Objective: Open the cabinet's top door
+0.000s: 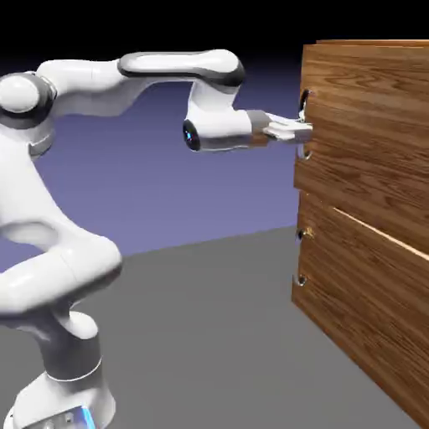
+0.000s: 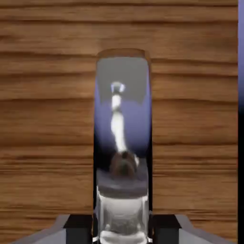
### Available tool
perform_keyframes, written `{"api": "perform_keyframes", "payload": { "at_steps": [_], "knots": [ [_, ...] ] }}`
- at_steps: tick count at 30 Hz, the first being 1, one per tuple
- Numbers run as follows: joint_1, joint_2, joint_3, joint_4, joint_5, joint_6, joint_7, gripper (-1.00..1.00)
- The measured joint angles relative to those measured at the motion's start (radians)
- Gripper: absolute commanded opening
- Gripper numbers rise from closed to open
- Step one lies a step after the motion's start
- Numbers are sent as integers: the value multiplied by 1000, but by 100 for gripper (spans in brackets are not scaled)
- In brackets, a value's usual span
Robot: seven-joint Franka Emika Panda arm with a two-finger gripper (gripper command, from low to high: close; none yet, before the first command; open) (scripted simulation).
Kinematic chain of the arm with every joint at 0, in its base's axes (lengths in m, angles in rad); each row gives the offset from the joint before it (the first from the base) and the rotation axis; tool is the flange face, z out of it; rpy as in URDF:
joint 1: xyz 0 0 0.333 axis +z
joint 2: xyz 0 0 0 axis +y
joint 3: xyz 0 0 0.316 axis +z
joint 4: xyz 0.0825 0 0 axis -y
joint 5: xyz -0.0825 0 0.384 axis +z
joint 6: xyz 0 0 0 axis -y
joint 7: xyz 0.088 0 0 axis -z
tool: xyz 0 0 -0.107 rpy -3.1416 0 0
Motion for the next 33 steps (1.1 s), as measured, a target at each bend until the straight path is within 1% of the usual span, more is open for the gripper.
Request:
{"api": "perform_keyframes", "payload": {
  "at_steps": [9, 19, 25, 33],
  "knots": [
    [326, -56, -283, -227, -229, -115, 121, -100],
    [642, -251, -639, -513, -625, -287, 330, -100],
    [728, -389, -829, -640, -888, -402, 452, -100],
    [731, -538, -1080, -736, -1227, -601, 584, -100]
  ]
}}
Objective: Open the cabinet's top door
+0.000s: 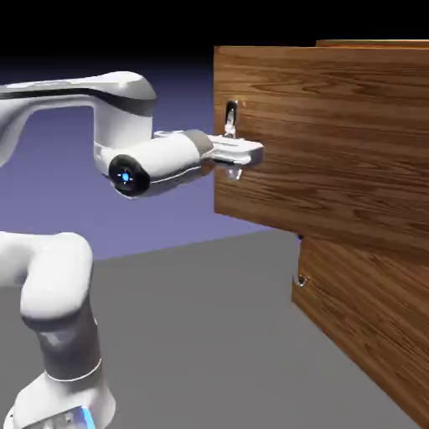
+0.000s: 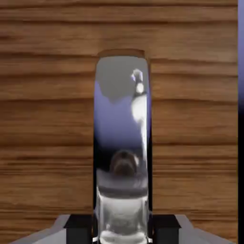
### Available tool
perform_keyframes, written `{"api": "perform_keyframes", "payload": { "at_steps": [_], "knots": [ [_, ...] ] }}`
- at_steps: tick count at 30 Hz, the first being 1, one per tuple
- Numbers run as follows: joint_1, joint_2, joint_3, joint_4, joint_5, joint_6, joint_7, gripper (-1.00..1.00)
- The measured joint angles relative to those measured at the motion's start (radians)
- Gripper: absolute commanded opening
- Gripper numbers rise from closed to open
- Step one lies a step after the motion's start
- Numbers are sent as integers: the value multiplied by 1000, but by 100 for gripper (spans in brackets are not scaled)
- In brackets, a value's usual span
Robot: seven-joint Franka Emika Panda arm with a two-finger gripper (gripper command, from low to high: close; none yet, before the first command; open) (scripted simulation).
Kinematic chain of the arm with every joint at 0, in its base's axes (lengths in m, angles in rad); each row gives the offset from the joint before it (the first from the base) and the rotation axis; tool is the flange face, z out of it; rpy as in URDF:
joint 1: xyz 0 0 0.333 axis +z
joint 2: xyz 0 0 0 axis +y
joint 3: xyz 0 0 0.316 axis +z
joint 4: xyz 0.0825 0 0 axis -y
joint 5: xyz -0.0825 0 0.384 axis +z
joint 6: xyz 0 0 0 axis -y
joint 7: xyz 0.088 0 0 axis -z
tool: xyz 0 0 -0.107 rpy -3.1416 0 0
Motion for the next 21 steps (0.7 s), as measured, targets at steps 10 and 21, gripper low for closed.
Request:
{"api": "perform_keyframes", "payload": {
  "at_steps": [10, 21],
  "knots": [
    [-61, -35, -360, 25, -403, -329, 67, -100],
    [39, 116, -758, 268, -741, -710, 49, -100]
  ]
}}
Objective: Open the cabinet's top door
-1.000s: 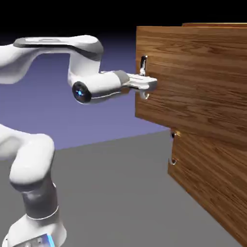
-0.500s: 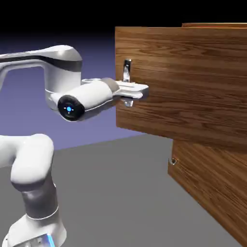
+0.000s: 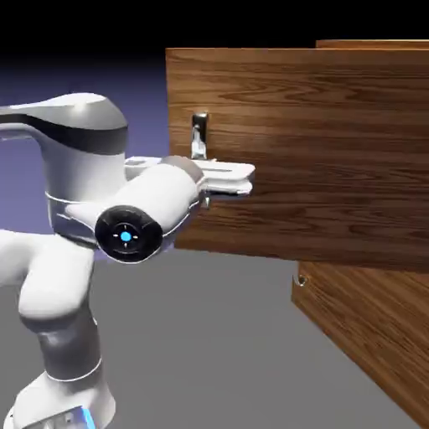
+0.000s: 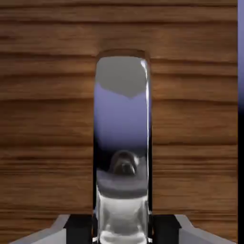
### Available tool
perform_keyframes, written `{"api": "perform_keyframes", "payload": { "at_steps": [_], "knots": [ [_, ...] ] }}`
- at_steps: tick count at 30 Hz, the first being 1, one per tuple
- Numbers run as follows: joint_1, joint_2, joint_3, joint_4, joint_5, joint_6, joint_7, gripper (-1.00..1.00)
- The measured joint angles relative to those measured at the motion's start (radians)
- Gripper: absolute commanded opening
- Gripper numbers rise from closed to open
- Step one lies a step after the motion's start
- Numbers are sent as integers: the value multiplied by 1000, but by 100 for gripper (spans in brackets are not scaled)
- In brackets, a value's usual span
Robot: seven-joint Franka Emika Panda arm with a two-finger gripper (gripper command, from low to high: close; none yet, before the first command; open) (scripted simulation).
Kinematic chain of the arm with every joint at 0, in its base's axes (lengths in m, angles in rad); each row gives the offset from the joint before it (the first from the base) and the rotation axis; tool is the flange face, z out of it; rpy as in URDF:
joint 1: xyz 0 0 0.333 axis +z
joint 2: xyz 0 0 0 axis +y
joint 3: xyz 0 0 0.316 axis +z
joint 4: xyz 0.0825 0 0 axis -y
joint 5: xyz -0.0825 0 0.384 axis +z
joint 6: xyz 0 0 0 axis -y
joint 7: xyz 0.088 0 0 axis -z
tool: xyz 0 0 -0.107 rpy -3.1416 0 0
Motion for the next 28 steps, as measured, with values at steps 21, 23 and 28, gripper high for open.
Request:
{"api": "perform_keyframes", "payload": {
  "at_steps": [21, 23, 28],
  "knots": [
    [697, 101, -602, 756, -296, -580, 60, -100],
    [763, 85, -636, 829, -308, -623, 80, -100],
    [921, 38, -704, 1010, -330, -726, 137, -100]
  ]
}}
